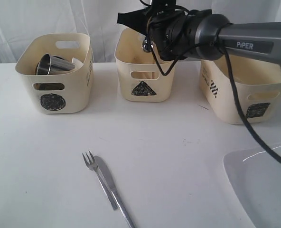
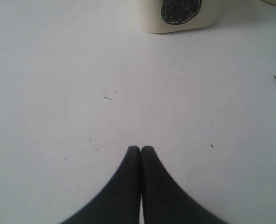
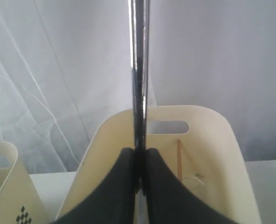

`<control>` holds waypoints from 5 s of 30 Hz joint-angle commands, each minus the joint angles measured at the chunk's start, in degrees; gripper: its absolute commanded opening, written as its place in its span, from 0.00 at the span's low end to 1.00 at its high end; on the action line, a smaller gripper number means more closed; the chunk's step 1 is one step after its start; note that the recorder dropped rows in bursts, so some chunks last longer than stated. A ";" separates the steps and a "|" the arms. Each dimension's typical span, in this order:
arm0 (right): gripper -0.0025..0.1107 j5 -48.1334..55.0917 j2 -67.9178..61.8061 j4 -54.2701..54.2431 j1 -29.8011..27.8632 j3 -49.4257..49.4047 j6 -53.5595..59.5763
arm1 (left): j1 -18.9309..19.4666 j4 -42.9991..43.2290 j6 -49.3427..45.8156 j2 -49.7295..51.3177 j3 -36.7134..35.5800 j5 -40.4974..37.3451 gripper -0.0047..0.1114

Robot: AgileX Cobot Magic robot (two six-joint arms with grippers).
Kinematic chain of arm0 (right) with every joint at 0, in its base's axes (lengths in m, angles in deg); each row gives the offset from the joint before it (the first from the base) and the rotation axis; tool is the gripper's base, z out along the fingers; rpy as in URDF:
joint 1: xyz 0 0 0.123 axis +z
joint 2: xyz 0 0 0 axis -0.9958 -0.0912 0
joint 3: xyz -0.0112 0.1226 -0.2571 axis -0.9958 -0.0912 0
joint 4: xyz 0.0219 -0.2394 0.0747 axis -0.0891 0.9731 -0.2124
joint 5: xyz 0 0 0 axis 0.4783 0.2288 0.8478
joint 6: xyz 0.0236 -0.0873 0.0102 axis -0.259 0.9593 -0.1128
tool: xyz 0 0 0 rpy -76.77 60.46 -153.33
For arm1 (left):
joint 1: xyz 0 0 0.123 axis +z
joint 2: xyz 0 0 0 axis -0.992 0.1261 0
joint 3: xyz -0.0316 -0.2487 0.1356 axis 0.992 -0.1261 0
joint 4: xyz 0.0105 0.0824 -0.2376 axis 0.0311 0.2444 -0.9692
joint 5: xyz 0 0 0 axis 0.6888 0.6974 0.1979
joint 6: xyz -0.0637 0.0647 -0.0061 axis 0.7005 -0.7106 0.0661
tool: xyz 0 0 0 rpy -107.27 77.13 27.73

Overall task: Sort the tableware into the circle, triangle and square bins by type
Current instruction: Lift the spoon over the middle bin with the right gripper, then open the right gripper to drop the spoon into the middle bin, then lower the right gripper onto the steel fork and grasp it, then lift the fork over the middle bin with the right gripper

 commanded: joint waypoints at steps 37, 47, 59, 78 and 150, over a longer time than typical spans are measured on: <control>0.02 -16.34 13.22 -9.67 -4.61 -13.00 15.00 | -0.19 -0.64 0.54 -0.22 -0.15 0.08 0.04; 0.02 -6.13 27.16 -12.66 3.48 -38.06 40.45 | -0.19 -0.64 0.54 -0.22 -0.15 0.08 0.04; 0.02 23.04 31.15 -43.56 17.71 -41.39 71.13 | -0.19 -0.63 0.41 -0.22 -0.15 0.08 0.04; 0.12 21.87 16.49 -93.66 22.21 -21.69 105.91 | -0.19 -0.63 0.41 -0.22 -0.15 0.08 0.04; 0.02 9.96 16.70 -72.80 18.66 -15.71 90.92 | -0.19 -0.63 0.41 -0.22 -0.15 0.08 0.04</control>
